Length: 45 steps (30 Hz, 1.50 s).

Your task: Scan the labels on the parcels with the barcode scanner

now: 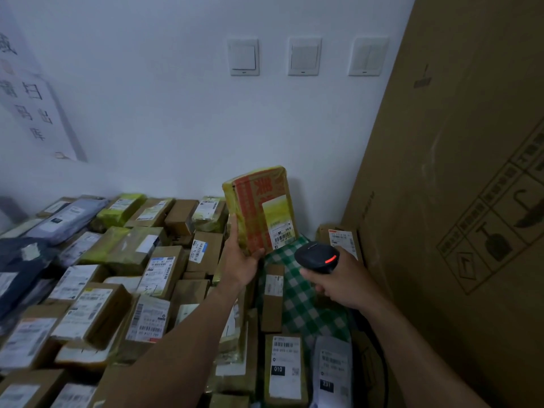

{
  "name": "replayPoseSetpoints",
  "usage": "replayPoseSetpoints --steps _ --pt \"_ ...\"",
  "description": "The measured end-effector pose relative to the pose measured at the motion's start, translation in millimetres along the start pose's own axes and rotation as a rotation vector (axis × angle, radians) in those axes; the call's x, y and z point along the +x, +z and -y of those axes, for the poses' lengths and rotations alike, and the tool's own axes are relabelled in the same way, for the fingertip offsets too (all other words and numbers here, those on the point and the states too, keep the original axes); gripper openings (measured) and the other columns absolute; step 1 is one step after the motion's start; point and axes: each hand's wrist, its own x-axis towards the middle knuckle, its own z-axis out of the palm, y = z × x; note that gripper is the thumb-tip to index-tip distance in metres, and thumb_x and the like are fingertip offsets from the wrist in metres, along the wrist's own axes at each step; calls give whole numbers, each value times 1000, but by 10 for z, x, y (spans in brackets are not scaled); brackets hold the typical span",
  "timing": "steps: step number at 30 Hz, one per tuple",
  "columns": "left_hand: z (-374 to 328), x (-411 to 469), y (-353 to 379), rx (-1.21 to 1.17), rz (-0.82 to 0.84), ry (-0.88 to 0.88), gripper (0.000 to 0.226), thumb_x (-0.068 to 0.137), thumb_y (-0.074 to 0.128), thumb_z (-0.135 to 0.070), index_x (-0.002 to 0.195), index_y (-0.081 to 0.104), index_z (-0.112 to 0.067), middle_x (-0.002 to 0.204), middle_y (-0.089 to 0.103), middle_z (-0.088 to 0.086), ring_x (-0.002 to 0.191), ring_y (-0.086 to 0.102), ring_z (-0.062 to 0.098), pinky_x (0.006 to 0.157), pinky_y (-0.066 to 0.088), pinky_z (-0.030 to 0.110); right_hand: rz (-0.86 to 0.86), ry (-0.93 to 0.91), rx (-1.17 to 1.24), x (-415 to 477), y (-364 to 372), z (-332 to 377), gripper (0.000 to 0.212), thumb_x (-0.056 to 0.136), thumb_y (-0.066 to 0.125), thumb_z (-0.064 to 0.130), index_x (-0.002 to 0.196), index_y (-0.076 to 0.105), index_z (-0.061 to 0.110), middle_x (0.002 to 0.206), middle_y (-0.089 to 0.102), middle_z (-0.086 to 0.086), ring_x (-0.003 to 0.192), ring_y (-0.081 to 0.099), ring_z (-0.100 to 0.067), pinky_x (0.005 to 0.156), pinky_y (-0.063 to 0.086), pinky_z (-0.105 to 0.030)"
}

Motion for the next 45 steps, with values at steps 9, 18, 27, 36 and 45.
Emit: replayPoseSetpoints --steps 9,18,27,36,45 --pt "92 83 34 -54 -37 -1 100 89 77 -4 161 18 -41 133 55 -24 123 55 -6 107 52 46 -121 73 57 160 -57 -117 82 71 88 56 140 53 28 123 68 10 109 69 -16 99 57 -44" --pt "376 573 423 47 5 -55 89 92 75 -35 162 19 -39 148 52 -3 137 47 19 113 45 49 -238 255 84 715 -57 -401 78 81 88 36 146 49 19 140 60 -2 128 56 -25 99 43 -33" --pt "1273 1325 1116 239 251 -168 94 92 70 -16 162 12 -40 150 49 10 137 50 26 113 45 51 -230 392 -60 1185 49 -711 75 79 89 39 141 50 22 140 60 -3 127 57 -25 108 49 -45" --pt "1615 1561 1413 253 402 -354 61 105 52 -14 160 28 -21 140 60 10 129 58 30 107 46 41 -248 407 -183 1323 16 -780 71 82 87 40 140 50 26 138 62 -1 125 58 -24 98 48 -35" --pt "1731 1369 1563 800 600 -131 65 98 59 -28 155 29 -21 165 15 11 152 20 38 115 38 58 -243 395 -174 1286 25 -772 64 82 87 37 136 53 27 131 64 2 119 60 -20 91 47 -30"
